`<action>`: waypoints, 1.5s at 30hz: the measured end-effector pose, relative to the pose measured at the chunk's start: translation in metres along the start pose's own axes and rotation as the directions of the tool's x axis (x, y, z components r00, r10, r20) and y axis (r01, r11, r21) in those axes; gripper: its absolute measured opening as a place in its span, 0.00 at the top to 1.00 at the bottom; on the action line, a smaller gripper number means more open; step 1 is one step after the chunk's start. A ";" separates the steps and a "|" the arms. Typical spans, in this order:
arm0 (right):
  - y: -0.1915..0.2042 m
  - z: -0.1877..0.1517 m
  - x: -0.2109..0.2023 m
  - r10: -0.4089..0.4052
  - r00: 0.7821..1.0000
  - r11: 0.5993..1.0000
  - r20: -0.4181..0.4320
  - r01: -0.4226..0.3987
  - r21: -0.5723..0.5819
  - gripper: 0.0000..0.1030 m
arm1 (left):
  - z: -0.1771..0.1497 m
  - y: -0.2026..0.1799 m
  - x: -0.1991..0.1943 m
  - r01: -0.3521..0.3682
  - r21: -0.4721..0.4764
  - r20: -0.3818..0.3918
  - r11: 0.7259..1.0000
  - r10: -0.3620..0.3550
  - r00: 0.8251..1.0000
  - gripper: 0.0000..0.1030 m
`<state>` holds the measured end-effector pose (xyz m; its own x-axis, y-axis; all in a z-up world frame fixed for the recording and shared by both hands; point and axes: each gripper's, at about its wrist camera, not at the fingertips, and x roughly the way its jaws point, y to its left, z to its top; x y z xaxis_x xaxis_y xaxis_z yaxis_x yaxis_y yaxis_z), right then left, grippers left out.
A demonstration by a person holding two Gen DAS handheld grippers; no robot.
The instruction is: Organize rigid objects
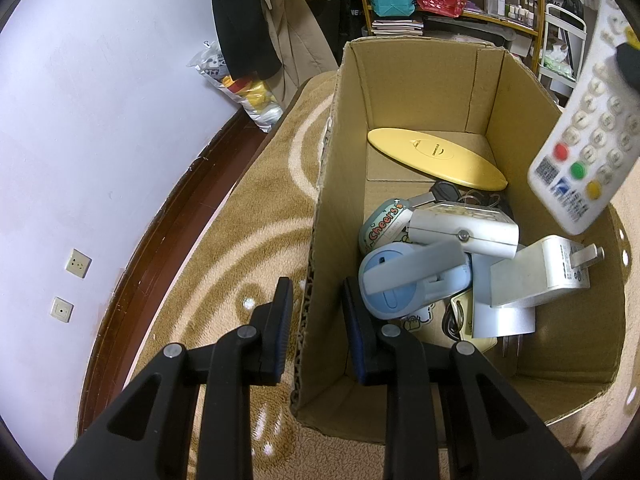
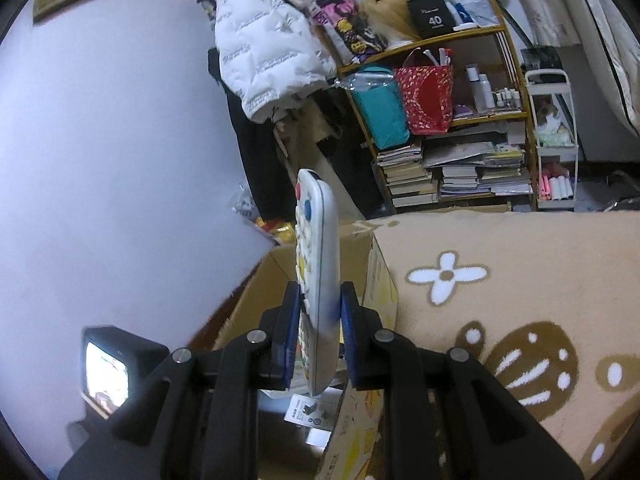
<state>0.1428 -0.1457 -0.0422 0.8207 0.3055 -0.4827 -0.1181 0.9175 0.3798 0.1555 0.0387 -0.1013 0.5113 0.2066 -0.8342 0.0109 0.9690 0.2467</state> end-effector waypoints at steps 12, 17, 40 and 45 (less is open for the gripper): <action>0.010 -0.013 0.021 -0.053 0.994 0.995 -0.098 0.045 -0.086 0.76 | -0.002 -0.002 0.002 -0.001 0.001 0.000 1.000 0.001 1.000 0.76; -0.004 -0.016 0.021 -0.034 0.992 0.999 -0.123 0.031 -0.024 0.74 | -0.002 -0.001 0.004 0.005 -0.006 -0.003 1.000 -0.005 1.000 0.76; -0.010 -0.017 -0.047 -0.081 0.991 0.996 -0.103 0.078 -0.032 0.27 | -0.002 0.006 -0.040 -0.021 0.009 0.051 1.000 0.021 0.998 0.65; -0.010 -0.017 -0.066 -0.102 0.991 0.994 -0.090 0.099 -0.040 0.21 | -0.007 0.007 -0.063 -0.048 0.021 0.108 0.999 0.045 0.993 0.47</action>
<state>0.0802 -0.1708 -0.0281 0.7746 0.2321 -0.5883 -0.0588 0.9526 0.2984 0.1176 0.0337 -0.0508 0.6012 0.2345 -0.7639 0.0046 0.9549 0.2968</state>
